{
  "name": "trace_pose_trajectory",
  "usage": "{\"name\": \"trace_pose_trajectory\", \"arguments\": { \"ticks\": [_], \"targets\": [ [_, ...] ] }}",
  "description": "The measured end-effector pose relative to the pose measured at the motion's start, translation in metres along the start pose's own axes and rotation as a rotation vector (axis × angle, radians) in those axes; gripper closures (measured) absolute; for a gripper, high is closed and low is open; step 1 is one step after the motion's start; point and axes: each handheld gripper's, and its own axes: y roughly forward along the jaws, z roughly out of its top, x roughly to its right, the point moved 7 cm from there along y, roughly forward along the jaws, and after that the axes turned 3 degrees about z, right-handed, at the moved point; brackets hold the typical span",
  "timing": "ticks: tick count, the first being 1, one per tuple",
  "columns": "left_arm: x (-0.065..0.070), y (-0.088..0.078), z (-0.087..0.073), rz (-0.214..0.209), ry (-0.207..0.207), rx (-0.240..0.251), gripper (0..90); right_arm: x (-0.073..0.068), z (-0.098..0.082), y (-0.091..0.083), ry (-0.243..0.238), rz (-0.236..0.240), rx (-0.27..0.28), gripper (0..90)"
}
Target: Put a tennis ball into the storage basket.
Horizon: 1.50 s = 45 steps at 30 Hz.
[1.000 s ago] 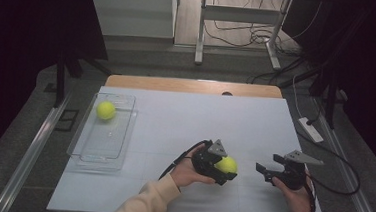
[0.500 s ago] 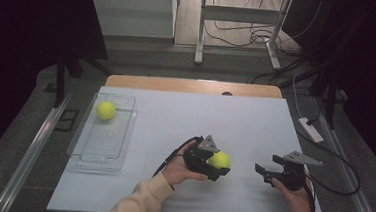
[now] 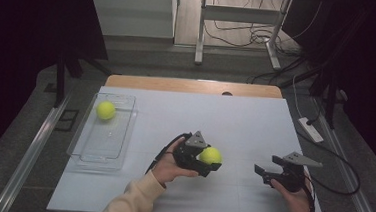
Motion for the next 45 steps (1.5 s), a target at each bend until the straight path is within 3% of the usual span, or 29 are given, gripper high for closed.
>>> {"name": "trace_pose_trajectory", "arguments": {
  "ticks": [6, 16, 45],
  "targets": [
    [-0.008, -0.008, 0.0, 0.023, -0.003, 0.003, 26.7, -0.002, 0.0, 0.0, -0.001, -0.002, -0.002, 14.5],
    [-0.03, -0.029, -0.005, 0.103, -0.033, 0.026, 26.7, -0.002, -0.001, -0.001, -0.003, 0.002, -0.001, 14.5],
    [-0.05, -0.068, 0.002, 0.187, -0.065, 0.099, 26.6, -0.002, -0.001, -0.001, -0.009, -0.003, -0.004, 14.5]
  ]
}}
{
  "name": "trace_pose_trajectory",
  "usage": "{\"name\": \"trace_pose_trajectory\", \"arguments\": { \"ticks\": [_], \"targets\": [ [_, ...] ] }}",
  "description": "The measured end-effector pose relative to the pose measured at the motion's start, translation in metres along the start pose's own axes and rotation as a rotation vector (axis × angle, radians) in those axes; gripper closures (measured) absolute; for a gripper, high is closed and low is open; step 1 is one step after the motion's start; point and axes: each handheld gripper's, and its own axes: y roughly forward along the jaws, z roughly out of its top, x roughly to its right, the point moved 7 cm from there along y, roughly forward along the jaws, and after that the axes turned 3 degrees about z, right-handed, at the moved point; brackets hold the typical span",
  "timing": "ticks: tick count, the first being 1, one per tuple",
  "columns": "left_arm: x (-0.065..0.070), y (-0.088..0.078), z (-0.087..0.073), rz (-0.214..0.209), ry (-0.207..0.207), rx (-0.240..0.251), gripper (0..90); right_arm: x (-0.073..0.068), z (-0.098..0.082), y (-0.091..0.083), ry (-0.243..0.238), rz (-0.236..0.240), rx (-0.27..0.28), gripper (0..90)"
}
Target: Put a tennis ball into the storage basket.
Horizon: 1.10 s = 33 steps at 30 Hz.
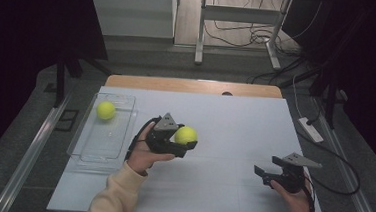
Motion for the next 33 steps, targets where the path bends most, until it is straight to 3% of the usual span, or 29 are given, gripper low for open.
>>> {"name": "trace_pose_trajectory", "arguments": {
  "ticks": [16, 33],
  "targets": [
    [-0.019, -0.018, 0.003, 0.073, -0.029, 0.03, 26.6, 0.0, 0.0, 0.0, -0.004, -0.002, -0.004, 14.5],
    [-0.031, -0.027, 0.003, 0.115, -0.041, 0.042, 26.6, 0.0, 0.0, 0.0, -0.003, -0.001, -0.002, 14.5]
  ]
}}
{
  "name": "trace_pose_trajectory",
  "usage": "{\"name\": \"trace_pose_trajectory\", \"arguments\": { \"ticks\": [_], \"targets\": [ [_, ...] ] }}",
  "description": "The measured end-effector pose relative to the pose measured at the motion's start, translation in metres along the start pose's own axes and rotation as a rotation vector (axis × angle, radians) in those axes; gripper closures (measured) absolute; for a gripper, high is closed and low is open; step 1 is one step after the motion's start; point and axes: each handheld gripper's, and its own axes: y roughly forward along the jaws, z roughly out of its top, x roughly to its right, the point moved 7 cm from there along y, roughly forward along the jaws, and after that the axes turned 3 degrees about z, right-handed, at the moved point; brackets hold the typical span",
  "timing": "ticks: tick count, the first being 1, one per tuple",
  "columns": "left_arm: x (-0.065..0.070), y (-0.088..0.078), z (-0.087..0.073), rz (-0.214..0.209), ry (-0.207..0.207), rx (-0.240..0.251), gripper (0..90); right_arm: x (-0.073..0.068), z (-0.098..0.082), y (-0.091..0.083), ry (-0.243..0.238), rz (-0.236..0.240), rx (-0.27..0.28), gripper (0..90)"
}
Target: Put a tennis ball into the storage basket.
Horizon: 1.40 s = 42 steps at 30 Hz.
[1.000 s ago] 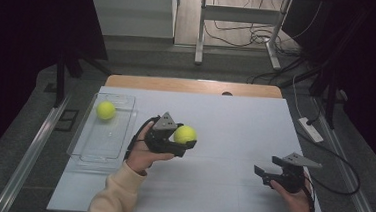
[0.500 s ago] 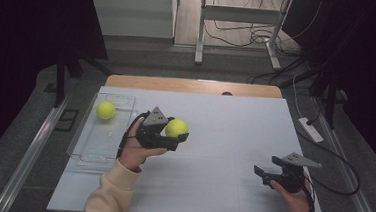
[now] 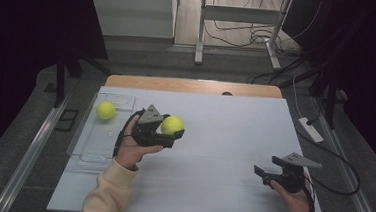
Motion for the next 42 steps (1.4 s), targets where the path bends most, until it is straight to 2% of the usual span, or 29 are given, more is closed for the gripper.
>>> {"name": "trace_pose_trajectory", "arguments": {
  "ticks": [34, 42],
  "targets": [
    [-0.032, -0.02, -0.003, 0.106, -0.039, 0.021, 26.6, 0.0, 0.0, 0.001, -0.002, -0.002, -0.002, 14.5],
    [-0.043, -0.028, -0.003, 0.134, -0.063, 0.036, 26.6, 0.0, 0.0, 0.001, -0.004, -0.002, -0.002, 14.5]
  ]
}}
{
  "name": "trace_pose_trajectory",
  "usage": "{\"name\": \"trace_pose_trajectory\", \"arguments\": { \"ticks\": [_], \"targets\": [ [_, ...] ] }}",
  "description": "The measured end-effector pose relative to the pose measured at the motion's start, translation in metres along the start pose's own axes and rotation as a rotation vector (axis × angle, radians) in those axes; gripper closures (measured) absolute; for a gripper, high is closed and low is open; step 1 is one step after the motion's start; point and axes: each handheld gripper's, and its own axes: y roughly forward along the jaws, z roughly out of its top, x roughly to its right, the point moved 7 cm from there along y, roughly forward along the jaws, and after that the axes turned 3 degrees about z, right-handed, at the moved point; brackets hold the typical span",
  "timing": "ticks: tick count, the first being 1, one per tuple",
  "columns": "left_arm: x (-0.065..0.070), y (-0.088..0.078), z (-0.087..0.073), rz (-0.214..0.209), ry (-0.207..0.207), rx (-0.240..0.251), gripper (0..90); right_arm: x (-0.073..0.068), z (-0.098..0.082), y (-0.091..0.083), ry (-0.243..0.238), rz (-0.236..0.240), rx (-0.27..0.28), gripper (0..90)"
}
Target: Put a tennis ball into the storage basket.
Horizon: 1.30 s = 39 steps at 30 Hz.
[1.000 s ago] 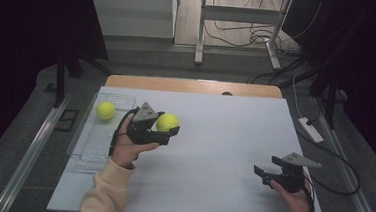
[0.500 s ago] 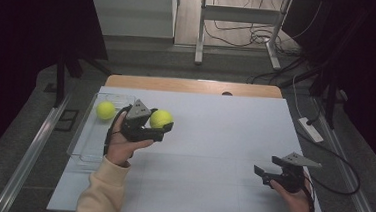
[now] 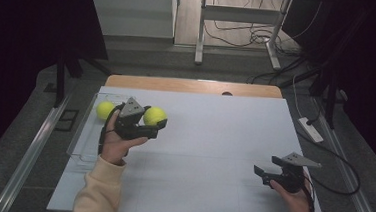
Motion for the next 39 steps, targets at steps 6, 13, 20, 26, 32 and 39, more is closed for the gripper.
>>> {"name": "trace_pose_trajectory", "arguments": {
  "ticks": [6, 13, 20, 26, 32, 39],
  "targets": [
    [-0.006, -0.001, -0.001, 0.033, -0.004, -0.008, 26.7, 0.0, 0.0, 0.0, -0.001, 0.0, -0.001, 14.5],
    [-0.011, -0.004, -0.001, 0.05, -0.028, -0.002, 26.8, 0.0, 0.0, 0.0, -0.002, 0.001, -0.001, 14.5],
    [-0.016, -0.009, 0.0, 0.046, -0.045, 0.013, 26.9, 0.0, 0.0, 0.001, -0.001, 0.001, -0.002, 14.5],
    [-0.022, -0.014, 0.001, 0.058, -0.058, 0.025, 26.8, 0.0, 0.0, 0.001, -0.001, 0.002, -0.002, 14.4],
    [-0.033, -0.021, -0.001, 0.075, -0.075, 0.034, 26.8, 0.0, 0.0, 0.001, 0.0, 0.002, -0.001, 14.4],
    [-0.043, -0.026, -0.003, 0.106, -0.09, 0.036, 26.8, 0.0, 0.0, 0.001, -0.001, 0.003, -0.002, 14.4]
  ]
}}
